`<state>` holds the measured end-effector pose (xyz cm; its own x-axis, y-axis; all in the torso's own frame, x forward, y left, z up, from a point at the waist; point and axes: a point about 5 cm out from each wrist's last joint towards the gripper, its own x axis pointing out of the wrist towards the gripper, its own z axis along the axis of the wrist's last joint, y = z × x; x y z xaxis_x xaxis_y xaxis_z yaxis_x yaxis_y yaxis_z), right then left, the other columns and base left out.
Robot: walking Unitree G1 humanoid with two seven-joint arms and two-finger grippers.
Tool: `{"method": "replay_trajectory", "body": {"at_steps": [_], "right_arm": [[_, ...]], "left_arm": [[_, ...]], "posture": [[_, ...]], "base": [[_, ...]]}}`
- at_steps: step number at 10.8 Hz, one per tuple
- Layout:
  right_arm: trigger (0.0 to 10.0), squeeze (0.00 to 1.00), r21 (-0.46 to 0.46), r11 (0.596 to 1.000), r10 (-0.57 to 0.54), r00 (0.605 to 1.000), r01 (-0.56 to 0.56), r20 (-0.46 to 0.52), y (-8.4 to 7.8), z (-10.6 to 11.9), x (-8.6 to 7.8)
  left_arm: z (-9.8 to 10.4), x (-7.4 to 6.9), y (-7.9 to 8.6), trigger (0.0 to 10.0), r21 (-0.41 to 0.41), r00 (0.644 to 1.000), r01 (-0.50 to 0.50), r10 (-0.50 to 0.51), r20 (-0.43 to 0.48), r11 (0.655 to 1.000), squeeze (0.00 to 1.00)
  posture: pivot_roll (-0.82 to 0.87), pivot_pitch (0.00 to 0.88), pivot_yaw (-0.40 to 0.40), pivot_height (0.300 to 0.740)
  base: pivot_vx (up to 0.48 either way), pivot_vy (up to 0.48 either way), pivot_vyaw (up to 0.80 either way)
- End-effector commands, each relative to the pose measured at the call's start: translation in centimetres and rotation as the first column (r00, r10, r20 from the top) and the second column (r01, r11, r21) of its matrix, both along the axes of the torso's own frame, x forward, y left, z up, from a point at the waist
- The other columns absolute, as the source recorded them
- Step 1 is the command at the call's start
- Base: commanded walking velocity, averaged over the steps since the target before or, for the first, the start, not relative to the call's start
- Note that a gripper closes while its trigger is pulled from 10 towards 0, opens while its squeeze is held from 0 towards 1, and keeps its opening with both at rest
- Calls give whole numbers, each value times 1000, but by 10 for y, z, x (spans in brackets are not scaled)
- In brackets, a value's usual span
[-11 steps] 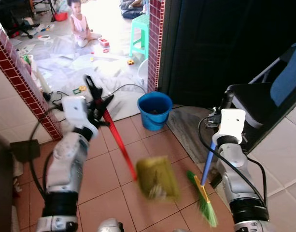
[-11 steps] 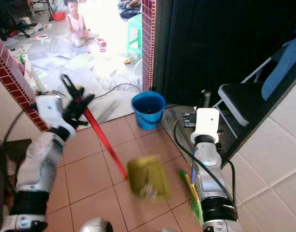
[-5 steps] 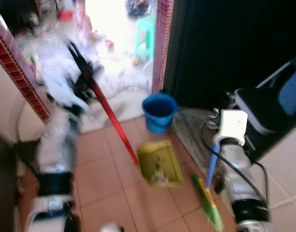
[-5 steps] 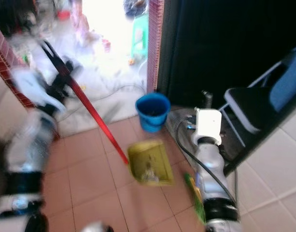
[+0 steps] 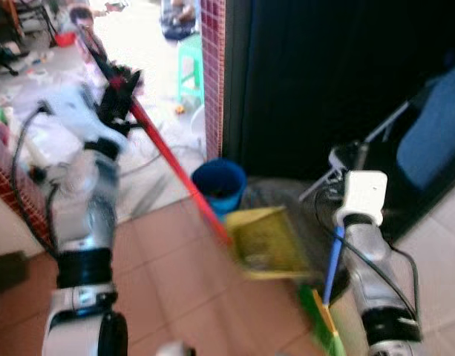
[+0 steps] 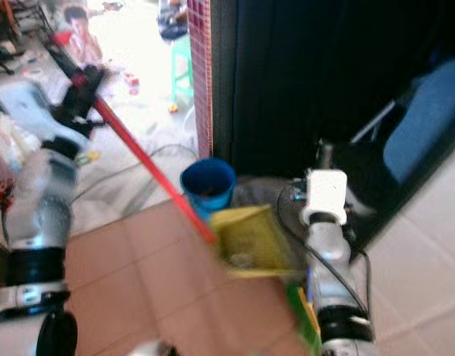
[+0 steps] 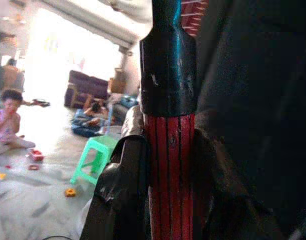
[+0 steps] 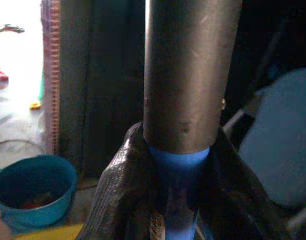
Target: Sweep floor
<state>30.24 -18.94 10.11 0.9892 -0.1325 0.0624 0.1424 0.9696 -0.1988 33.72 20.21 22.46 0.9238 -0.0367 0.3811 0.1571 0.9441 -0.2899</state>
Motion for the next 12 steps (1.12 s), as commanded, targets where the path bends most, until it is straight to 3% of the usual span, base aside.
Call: {"method": "replay_trajectory", "body": {"at_steps": [1, 12], "right_arm": [[10000, 0, -12, 1000, -15, 999, 16, 34, -7, 7, 1], [10000, 0, -26, 1000, -4, 1000, 5, 20, -8, 1, 0]], "left_arm": [[27, 0, 0, 10000, 30, 995, -24, 21, 102, 999, 0], [56, 6, 36, 10000, 91, 957, -225, 203, 205, 970, 0]], "posture": [[-75, 0, 8, 740], [-77, 0, 0, 740]], "base": [[431, 0, 0], [423, 28, 0]]}}
